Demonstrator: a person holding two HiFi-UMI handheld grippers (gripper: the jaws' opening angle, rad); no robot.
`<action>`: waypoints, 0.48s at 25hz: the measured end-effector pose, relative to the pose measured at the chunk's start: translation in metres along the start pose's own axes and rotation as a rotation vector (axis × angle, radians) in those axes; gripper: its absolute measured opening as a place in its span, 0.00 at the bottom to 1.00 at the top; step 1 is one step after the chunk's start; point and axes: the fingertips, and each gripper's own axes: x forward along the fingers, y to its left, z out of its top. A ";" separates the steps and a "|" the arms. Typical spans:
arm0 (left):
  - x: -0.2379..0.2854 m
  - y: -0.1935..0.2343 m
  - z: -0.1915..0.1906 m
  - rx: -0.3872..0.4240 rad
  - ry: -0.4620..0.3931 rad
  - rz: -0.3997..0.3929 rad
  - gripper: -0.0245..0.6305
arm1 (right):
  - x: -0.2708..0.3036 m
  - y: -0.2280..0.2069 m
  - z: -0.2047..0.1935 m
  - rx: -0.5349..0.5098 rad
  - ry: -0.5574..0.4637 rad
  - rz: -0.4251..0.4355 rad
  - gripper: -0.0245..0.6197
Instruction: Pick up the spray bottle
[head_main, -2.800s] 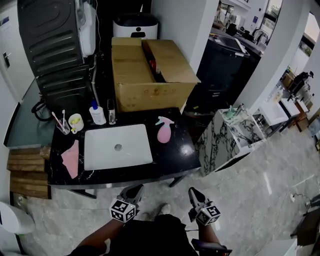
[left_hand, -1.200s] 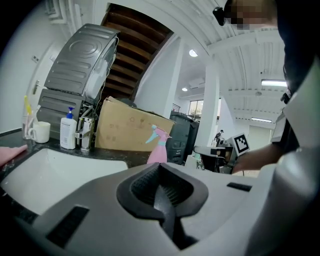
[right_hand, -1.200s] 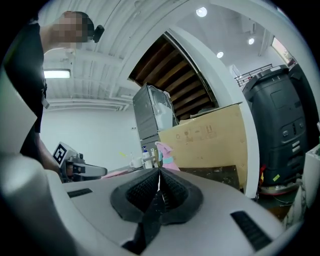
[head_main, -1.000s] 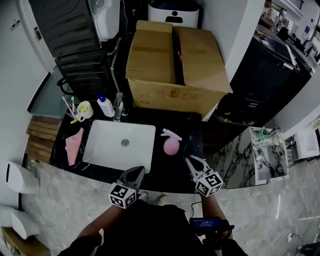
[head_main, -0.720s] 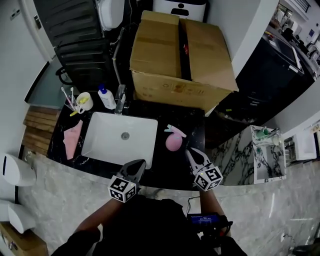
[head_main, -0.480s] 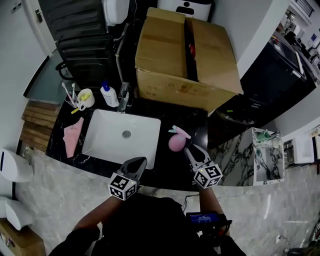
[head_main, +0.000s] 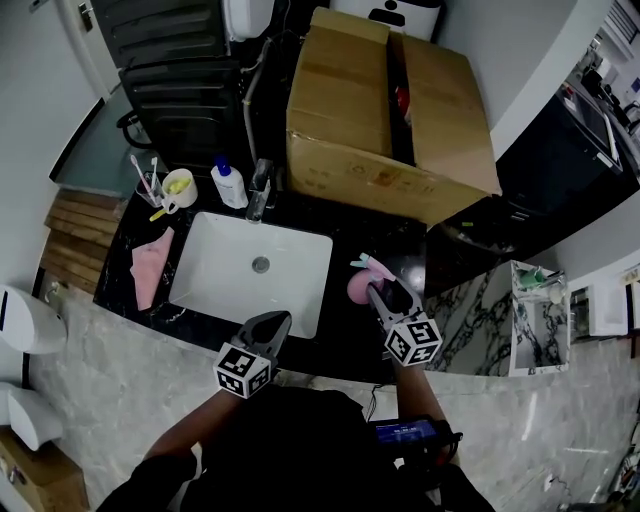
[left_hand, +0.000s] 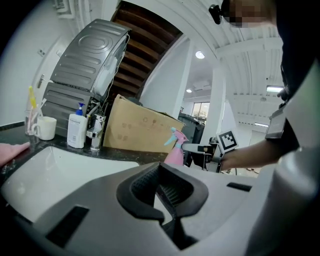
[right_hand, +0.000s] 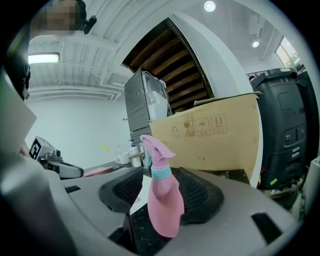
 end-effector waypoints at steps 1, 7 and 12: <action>-0.002 0.003 0.000 -0.001 -0.001 0.006 0.05 | 0.003 0.000 0.000 0.000 -0.001 -0.003 0.39; -0.014 0.019 0.003 -0.002 -0.005 0.035 0.05 | 0.015 -0.001 0.001 -0.028 -0.008 -0.037 0.39; -0.019 0.028 0.003 -0.011 -0.005 0.044 0.05 | 0.018 -0.003 -0.002 -0.050 -0.002 -0.069 0.37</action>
